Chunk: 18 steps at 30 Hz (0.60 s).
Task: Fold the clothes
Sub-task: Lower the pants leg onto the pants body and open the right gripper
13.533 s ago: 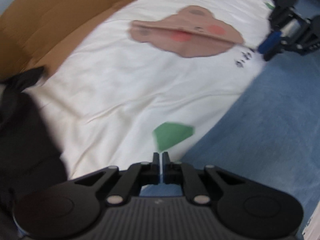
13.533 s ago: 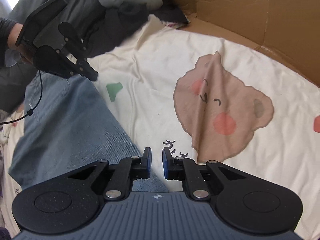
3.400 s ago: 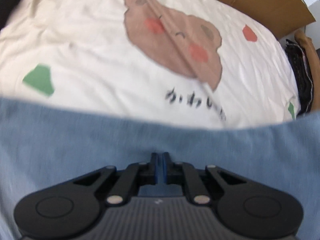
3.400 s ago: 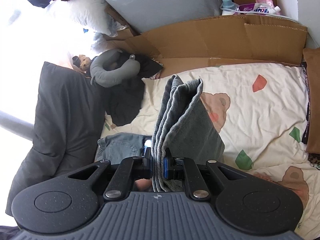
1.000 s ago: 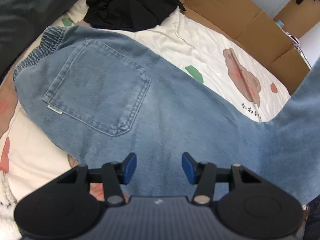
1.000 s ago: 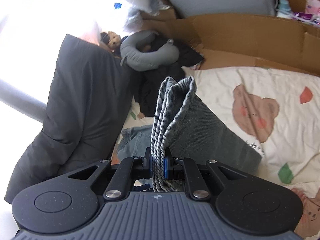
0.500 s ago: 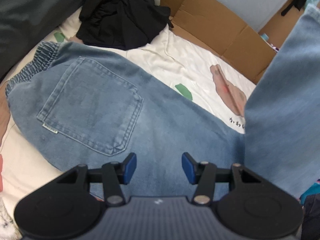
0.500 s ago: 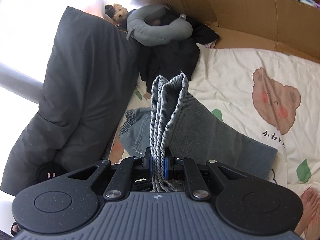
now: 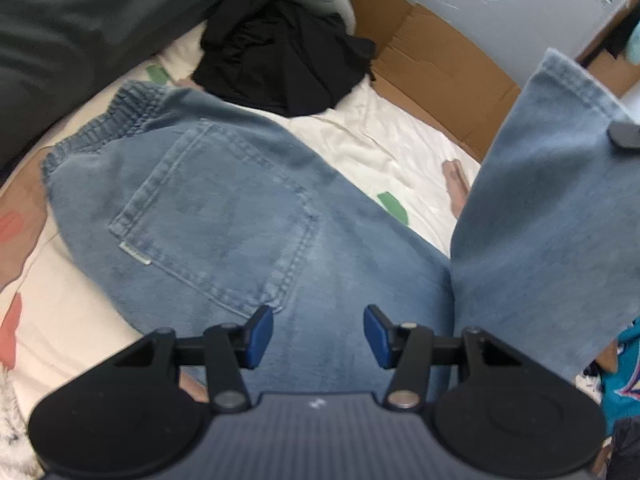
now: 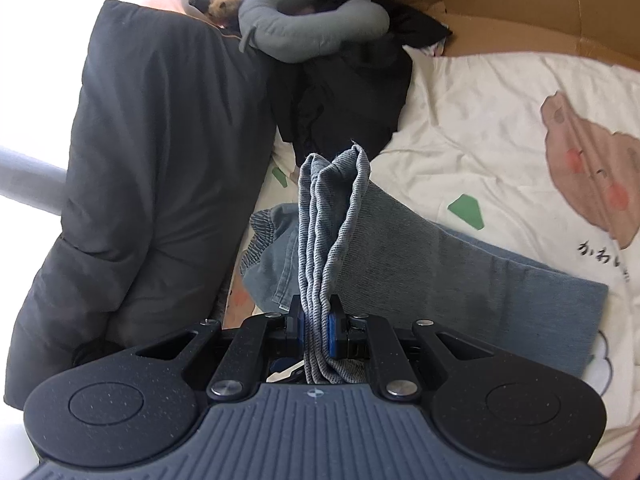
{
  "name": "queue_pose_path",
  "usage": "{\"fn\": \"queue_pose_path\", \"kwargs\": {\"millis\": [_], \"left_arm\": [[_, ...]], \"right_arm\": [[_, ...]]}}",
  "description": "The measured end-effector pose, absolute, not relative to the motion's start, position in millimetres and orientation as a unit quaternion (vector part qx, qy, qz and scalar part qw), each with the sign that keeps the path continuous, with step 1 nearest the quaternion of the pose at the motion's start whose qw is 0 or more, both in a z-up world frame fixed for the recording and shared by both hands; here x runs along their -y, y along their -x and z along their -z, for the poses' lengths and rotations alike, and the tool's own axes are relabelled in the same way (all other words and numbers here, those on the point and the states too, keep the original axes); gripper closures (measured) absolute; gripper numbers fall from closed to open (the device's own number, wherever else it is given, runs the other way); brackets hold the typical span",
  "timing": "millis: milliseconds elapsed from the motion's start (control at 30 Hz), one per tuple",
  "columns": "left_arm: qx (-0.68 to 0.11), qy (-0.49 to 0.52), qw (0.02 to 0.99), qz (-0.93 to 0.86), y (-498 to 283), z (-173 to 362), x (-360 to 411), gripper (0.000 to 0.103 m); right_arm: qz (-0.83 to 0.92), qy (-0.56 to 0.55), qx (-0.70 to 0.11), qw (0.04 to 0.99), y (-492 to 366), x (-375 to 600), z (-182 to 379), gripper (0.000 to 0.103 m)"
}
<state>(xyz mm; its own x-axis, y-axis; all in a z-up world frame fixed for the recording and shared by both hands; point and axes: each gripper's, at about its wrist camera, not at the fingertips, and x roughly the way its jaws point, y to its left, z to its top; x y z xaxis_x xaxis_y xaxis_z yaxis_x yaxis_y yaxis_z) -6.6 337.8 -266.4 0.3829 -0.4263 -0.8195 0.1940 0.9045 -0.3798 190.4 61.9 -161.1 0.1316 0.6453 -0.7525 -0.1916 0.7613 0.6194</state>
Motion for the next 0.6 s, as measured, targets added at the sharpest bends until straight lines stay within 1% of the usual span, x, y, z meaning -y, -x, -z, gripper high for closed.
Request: {"fn": "queue_pose_path", "kwargs": {"millis": [100,300,433,600], "left_arm": [[-0.517,0.108,0.834,0.159,4.6,268.6,-346.4,0.05],[-0.502,0.135,0.845,0.126,-2.6,267.0,-365.5,0.05],[-0.496,0.136,0.849,0.122,-0.7,266.3,-372.5,0.05],[-0.488,0.145,0.855,0.102,2.4,264.8,-386.5,0.05]], "right_arm": [[-0.283,-0.206,-0.599,0.721,-197.7,-68.3,176.4,0.094],[-0.297,-0.193,-0.607,0.711,-205.0,-95.0,196.2,0.094],[-0.295,-0.195,-0.612,0.708,-208.4,-113.9,212.1,0.093],[-0.282,-0.194,-0.61,0.715,-214.2,-134.3,218.6,0.093]]}}
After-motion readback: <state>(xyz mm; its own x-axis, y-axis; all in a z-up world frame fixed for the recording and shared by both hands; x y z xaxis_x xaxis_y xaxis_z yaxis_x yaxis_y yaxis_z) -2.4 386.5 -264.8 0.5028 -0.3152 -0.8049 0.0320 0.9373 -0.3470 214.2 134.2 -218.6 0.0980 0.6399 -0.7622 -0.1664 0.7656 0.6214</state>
